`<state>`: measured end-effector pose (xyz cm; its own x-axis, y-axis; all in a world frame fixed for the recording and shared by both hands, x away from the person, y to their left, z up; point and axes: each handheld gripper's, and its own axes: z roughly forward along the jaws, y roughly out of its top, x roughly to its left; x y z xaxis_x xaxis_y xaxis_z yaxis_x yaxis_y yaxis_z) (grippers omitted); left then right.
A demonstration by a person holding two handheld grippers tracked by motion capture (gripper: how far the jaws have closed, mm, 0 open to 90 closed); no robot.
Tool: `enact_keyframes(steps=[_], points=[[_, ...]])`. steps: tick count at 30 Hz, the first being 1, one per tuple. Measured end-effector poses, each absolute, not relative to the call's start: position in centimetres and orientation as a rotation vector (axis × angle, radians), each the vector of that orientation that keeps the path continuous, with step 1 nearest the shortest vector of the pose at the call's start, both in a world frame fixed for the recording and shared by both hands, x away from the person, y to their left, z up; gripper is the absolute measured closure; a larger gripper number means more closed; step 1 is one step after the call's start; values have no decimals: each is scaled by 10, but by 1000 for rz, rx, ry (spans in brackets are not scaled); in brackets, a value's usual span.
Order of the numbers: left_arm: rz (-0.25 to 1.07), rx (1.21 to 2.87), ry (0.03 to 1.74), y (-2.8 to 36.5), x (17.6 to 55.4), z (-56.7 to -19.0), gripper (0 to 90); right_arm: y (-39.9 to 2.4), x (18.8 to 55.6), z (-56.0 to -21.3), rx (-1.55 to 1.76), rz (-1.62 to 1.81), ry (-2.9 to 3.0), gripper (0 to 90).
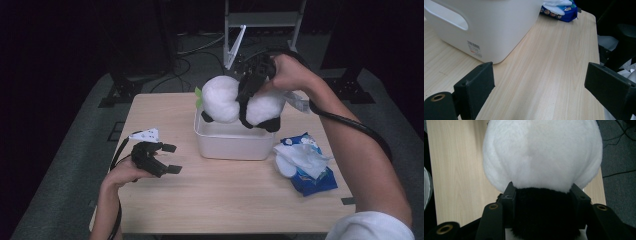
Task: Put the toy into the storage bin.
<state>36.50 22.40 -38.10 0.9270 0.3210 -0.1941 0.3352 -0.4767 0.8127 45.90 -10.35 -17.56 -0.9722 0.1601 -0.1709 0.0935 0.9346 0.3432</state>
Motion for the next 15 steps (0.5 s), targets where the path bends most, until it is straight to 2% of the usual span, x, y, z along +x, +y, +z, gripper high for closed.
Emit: enact_keyframes(steps=[15], points=[[-31, 2099, 477, 223, 367, -384, 78, -96, 488, -208, 199, 468, 2904, 505]])
